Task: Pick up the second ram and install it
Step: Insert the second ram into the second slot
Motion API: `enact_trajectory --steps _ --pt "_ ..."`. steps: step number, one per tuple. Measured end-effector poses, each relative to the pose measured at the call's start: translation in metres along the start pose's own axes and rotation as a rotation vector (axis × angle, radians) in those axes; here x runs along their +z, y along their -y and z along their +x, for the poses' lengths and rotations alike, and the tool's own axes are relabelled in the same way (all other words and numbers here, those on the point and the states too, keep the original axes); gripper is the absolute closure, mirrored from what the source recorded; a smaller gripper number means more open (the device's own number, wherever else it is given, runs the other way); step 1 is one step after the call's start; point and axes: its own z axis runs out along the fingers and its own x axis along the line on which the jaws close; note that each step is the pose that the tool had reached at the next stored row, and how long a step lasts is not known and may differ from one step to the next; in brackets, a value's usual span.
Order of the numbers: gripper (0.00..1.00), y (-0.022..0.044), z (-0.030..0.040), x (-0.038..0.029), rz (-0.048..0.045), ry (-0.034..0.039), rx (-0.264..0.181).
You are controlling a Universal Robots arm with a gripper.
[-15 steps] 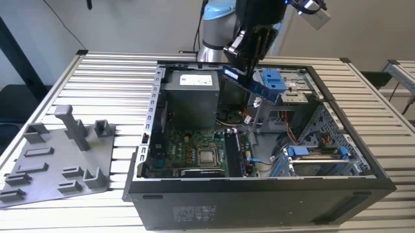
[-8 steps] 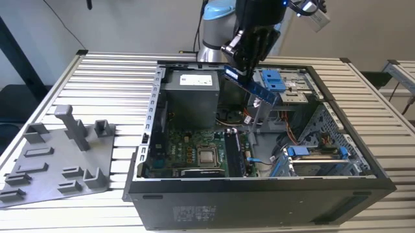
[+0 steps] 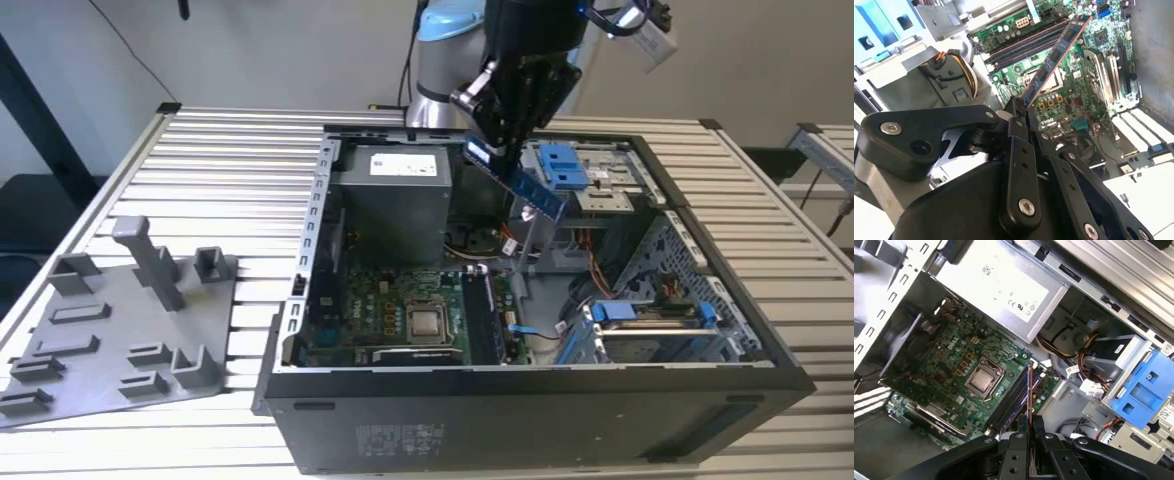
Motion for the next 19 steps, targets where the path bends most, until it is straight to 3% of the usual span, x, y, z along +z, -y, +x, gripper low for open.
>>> enact_trajectory --steps 19 --pt "0.86 0.0 0.0 0.0016 0.0022 -0.0017 0.233"
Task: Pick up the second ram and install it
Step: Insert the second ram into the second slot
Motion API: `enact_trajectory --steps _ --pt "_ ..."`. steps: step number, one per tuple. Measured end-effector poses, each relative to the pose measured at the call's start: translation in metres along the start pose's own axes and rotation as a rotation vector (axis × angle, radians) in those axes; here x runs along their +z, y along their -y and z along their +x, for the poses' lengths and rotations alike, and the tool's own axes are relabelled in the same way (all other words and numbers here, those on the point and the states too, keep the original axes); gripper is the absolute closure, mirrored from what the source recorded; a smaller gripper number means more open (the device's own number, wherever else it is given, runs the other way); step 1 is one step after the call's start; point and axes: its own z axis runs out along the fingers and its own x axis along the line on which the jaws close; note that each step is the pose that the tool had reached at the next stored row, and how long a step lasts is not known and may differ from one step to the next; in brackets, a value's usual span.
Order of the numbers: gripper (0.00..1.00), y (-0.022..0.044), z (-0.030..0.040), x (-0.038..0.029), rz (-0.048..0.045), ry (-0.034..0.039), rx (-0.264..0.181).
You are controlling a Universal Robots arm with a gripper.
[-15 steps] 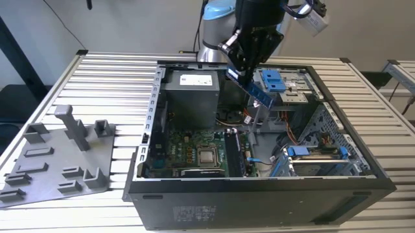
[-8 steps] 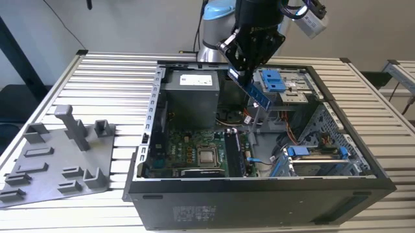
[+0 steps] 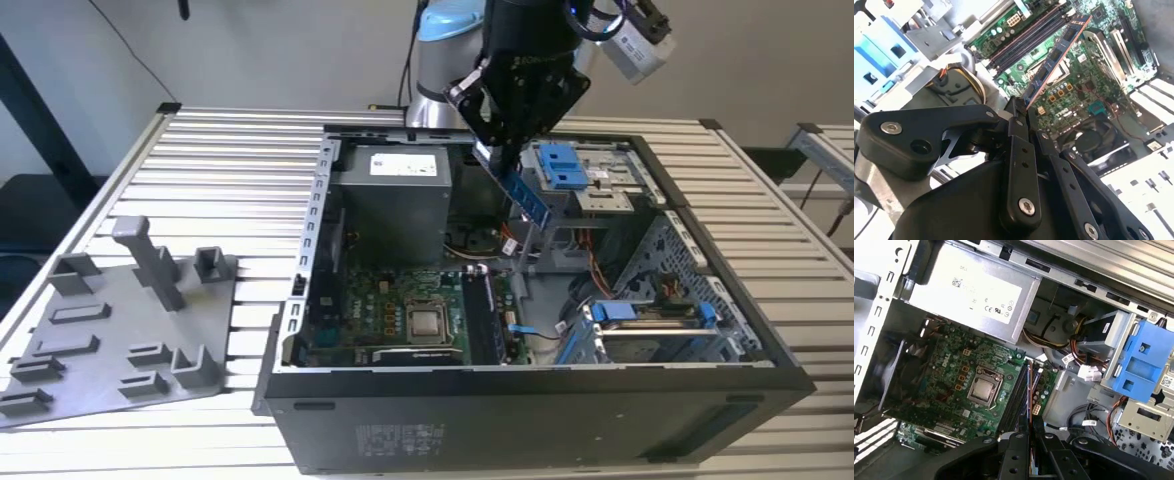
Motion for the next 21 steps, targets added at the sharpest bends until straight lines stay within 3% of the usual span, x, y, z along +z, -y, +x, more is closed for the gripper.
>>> enact_trajectory --steps 3,13,19,21 --pt "0.86 0.0 0.0 0.0002 0.0003 -0.0002 0.032" --pt "0.86 -0.0001 -0.0001 0.0005 0.0004 -0.0003 0.038" --pt "0.86 0.0 0.0 0.0058 0.0008 -0.0004 0.058" --pt "0.86 -0.0001 0.0 0.0079 0.0011 -0.0007 0.089"
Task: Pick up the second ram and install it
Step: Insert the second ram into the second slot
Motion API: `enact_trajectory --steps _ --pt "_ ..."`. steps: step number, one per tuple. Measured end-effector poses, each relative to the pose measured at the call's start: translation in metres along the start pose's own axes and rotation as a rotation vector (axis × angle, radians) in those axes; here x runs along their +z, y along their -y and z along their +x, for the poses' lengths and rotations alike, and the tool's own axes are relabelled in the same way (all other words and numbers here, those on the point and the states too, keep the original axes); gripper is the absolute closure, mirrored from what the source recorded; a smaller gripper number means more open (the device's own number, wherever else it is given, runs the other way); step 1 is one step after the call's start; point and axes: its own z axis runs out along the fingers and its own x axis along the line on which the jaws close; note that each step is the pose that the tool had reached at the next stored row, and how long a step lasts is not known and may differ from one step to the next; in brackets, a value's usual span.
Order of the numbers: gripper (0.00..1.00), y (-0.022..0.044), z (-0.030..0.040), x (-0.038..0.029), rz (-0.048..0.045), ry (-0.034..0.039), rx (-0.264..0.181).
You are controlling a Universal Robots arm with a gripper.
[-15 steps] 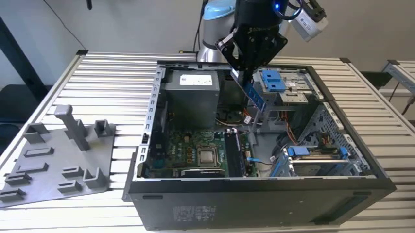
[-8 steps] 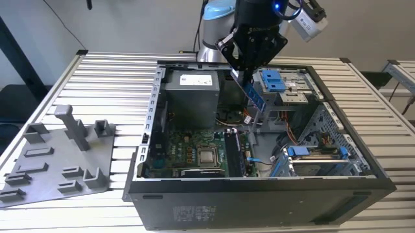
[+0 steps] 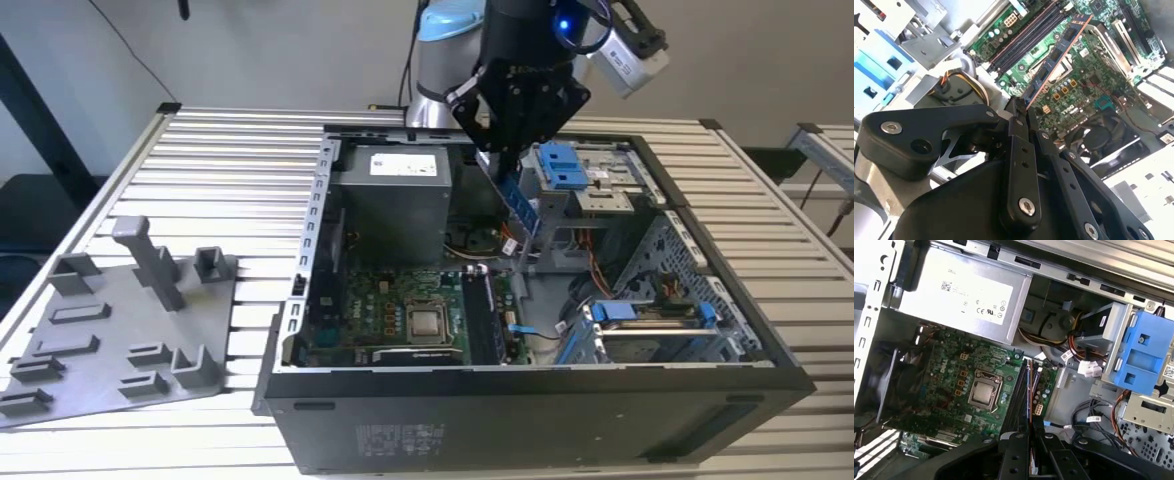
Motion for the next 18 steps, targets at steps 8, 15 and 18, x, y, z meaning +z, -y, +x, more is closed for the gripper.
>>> enact_trajectory --steps 8,15,18 --pt "0.86 0.0 0.0 0.0068 0.0022 -0.0014 0.138" --pt "0.86 0.0001 -0.0005 0.0158 0.003 -0.0009 0.208" --pt "0.86 0.0004 -0.0019 0.0208 0.003 -0.0006 0.225"
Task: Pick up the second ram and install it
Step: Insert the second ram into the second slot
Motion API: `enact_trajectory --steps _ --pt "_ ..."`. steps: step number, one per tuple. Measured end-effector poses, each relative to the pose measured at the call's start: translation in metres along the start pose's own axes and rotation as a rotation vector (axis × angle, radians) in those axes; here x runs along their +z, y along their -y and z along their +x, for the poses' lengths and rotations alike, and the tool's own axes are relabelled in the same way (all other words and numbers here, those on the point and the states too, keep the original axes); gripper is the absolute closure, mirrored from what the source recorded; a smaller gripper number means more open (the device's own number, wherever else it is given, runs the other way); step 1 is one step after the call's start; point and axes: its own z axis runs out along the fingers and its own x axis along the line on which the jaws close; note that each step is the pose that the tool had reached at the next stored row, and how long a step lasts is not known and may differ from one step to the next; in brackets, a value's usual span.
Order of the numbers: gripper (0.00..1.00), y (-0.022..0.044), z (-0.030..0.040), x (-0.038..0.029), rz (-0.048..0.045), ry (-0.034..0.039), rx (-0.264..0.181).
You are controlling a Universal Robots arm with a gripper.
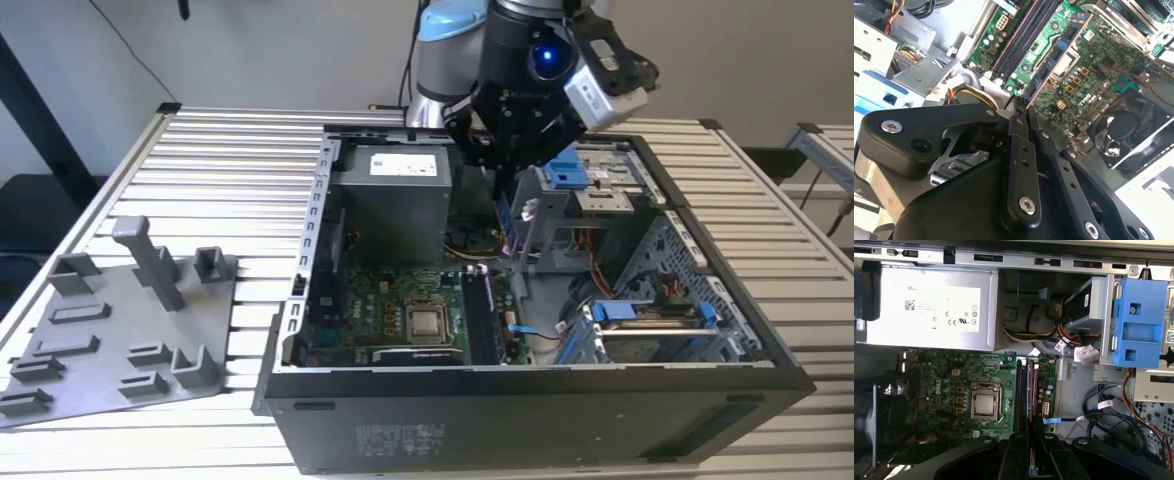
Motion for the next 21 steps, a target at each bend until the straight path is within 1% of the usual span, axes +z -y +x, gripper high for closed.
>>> enact_trajectory --steps 7,13,21 --pt "0.86 0.0 -0.0045 0.0126 0.0004 -0.0002 0.043" --pt "0.86 0.0 -0.0061 0.0232 0.0009 -0.0004 0.088" --pt "0.86 -0.0001 -0.006 0.0349 0.001 0.0034 0.097"
